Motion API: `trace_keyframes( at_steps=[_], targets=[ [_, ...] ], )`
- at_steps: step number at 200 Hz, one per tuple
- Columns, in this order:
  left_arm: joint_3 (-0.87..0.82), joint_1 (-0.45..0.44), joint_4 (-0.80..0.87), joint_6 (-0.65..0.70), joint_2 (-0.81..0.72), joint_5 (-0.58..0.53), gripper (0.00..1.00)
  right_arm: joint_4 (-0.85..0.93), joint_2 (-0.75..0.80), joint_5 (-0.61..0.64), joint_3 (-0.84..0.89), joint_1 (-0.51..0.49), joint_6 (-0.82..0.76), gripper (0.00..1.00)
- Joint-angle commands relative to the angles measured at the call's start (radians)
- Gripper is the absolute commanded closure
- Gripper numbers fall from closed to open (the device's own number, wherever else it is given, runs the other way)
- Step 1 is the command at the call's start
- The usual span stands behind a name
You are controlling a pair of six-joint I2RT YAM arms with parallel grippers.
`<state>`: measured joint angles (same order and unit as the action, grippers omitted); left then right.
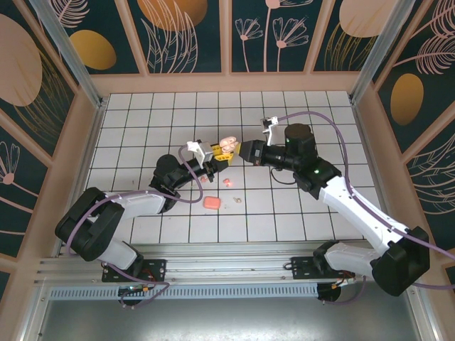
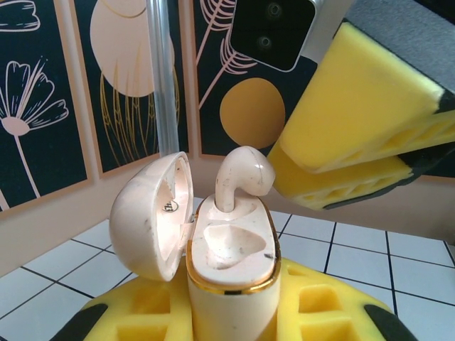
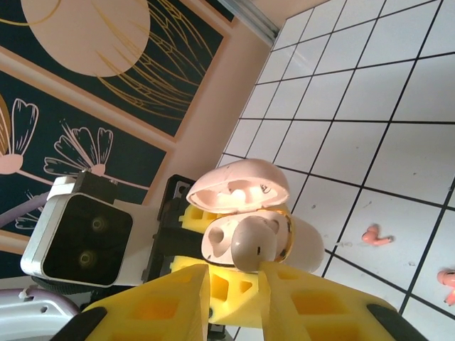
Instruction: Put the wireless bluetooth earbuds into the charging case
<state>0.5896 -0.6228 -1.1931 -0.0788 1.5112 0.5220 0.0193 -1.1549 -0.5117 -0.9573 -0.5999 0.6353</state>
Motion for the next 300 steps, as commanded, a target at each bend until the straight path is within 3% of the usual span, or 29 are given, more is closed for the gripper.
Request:
trace_keyframes(
  at_steps=[1,72,156,193,244,300],
  targets=[
    [0.018,-0.009,-0.020,0.019,-0.022,0.026,0.93,-0.030,-0.011,-0.027,-0.034,-0.017,-0.013,0.74],
    [0.023,-0.009,0.001,0.036,-0.023,0.026,0.93,-0.027,-0.021,-0.016,-0.041,-0.040,-0.014,0.72],
    [0.021,-0.009,0.010,0.040,-0.031,0.026,0.93,0.023,0.037,0.028,-0.051,-0.029,-0.034,0.57],
    [0.018,-0.010,0.017,0.050,-0.036,0.026,0.93,0.036,0.055,0.008,-0.055,0.010,-0.032,0.57],
    [0.016,-0.009,0.024,0.055,-0.041,0.026,0.93,0.035,0.024,-0.017,-0.069,0.014,-0.025,0.65],
    [-0.035,-0.008,0.017,0.046,-0.057,-0.027,0.94,0.397,-0.013,0.180,-0.194,0.014,-0.080,0.60]
  ],
)
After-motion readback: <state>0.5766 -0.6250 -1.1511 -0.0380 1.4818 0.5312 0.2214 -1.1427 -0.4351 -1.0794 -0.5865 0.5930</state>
